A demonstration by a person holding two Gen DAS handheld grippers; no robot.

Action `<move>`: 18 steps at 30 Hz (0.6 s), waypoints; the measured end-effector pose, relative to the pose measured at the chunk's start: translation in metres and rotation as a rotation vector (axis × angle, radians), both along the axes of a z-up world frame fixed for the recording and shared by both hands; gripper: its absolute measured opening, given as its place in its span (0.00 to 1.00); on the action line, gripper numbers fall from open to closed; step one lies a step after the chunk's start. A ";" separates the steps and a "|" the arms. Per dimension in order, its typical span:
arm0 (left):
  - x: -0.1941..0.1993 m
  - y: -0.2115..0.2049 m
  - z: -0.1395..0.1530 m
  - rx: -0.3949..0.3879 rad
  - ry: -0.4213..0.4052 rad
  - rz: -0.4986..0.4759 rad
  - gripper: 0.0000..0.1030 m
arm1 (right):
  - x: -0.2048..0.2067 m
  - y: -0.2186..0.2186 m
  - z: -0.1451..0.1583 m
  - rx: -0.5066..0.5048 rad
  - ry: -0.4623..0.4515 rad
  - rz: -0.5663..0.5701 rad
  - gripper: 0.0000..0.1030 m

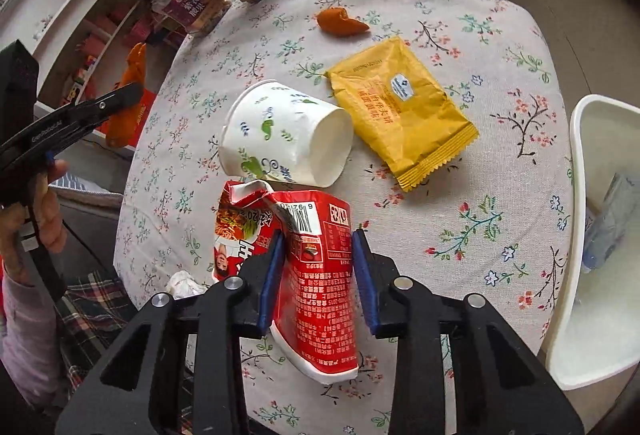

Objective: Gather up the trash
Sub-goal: 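Carry the red noodle cup to the bin and release it with the right while the left carries the snack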

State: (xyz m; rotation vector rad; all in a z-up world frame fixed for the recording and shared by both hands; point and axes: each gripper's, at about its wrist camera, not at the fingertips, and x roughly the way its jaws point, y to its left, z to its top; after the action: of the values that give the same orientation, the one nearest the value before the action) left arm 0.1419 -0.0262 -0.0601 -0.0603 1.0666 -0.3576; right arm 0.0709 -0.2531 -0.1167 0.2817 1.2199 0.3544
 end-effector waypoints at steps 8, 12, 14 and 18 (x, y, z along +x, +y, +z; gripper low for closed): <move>-0.009 0.008 0.026 0.003 -0.123 0.047 0.18 | -0.016 0.038 0.077 -0.079 -0.292 0.036 0.30; -0.018 0.009 0.044 0.030 -0.230 0.066 0.18 | -0.012 0.035 0.107 -0.120 -0.441 -0.045 0.30; -0.025 0.007 0.052 0.051 -0.289 0.070 0.18 | -0.011 0.032 0.118 -0.144 -0.502 -0.089 0.30; -0.036 -0.001 0.065 0.070 -0.385 0.070 0.18 | -0.012 0.028 0.131 -0.195 -0.600 -0.171 0.30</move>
State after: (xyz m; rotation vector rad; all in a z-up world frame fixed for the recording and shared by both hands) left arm 0.1055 -0.0267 0.0053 0.0329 0.6929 -0.2554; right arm 0.0588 -0.2252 0.0144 0.0953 0.6269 0.1496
